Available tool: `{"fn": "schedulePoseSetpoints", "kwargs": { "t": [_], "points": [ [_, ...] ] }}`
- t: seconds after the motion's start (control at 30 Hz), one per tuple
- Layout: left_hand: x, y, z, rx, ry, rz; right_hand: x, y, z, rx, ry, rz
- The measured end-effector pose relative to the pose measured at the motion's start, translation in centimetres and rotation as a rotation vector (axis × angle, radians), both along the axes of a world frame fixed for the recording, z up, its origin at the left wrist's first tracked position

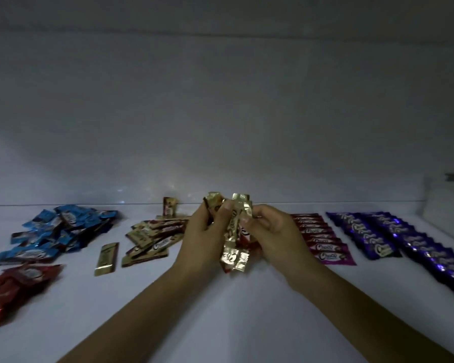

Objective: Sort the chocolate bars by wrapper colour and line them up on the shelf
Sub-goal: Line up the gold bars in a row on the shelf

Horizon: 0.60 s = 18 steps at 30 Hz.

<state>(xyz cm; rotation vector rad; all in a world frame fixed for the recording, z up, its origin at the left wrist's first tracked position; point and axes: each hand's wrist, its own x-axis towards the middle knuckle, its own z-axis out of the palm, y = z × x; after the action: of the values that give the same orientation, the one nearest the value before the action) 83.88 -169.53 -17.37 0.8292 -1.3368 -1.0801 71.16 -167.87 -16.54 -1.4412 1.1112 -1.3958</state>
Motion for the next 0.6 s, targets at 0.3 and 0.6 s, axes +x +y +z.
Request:
{"fn": "schedulePoseSetpoints", "kwargs": {
  "t": [0.3,0.6],
  "points": [
    [0.6,-0.2,-0.9,0.006,0.029,0.032,-1.3,0.2,0.9,0.233,-0.131,0.085],
    [1.0,0.4,-1.2,-0.014,-0.081,-0.072,-1.6,0.3,0.8,0.206,-0.152,0.071]
  ]
}}
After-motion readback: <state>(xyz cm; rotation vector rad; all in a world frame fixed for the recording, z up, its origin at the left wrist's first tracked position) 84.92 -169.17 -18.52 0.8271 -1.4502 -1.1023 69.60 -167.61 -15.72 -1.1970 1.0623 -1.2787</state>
